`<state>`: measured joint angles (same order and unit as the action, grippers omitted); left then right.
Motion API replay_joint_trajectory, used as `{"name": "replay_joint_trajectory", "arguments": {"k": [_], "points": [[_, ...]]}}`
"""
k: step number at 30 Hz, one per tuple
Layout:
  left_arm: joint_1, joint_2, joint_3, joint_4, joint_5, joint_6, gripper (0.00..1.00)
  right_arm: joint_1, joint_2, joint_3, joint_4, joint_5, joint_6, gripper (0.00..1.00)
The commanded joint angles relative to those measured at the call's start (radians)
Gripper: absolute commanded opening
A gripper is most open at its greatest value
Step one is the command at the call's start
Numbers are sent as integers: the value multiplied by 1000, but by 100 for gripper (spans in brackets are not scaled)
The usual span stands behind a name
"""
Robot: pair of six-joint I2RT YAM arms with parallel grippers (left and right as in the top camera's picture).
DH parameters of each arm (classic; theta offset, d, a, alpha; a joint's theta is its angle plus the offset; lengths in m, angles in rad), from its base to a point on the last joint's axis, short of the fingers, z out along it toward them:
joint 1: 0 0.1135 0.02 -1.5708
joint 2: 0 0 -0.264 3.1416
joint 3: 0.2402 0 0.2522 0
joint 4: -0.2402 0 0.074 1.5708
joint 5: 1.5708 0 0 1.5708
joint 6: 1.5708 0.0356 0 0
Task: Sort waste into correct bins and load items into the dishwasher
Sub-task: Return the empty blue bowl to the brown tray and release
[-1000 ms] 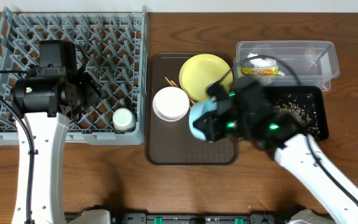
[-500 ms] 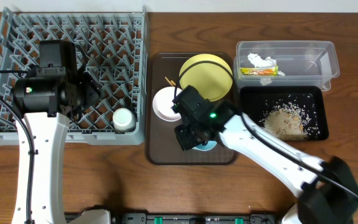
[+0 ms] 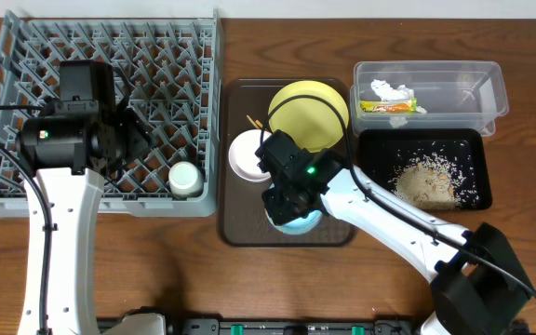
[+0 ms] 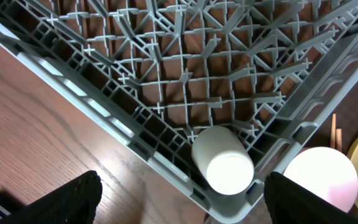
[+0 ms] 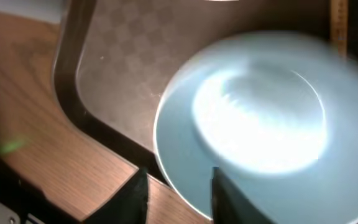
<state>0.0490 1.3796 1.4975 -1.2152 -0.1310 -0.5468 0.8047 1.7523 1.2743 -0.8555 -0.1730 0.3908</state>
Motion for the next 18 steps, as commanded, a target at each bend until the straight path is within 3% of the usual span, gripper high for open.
{"name": "replay_joint_trajectory", "arguments": {"k": [1, 4, 8, 12, 18], "points": [[3, 6, -13, -2, 0, -5, 85, 5, -7, 18, -1, -43, -2, 38], [0, 6, -13, 4, 46, 16, 85, -23, -25, 47, -5, -66, 2, 44], [-3, 6, -13, 29, 275, 190, 86, -120, -93, 127, -29, -109, -12, 64], [-25, 6, -13, -6, 427, 240, 86, -277, -175, 194, -50, -107, -26, 89], [-159, 19, -23, -98, 410, 238, 86, -499, -229, 200, -66, -105, -33, 93]]}}
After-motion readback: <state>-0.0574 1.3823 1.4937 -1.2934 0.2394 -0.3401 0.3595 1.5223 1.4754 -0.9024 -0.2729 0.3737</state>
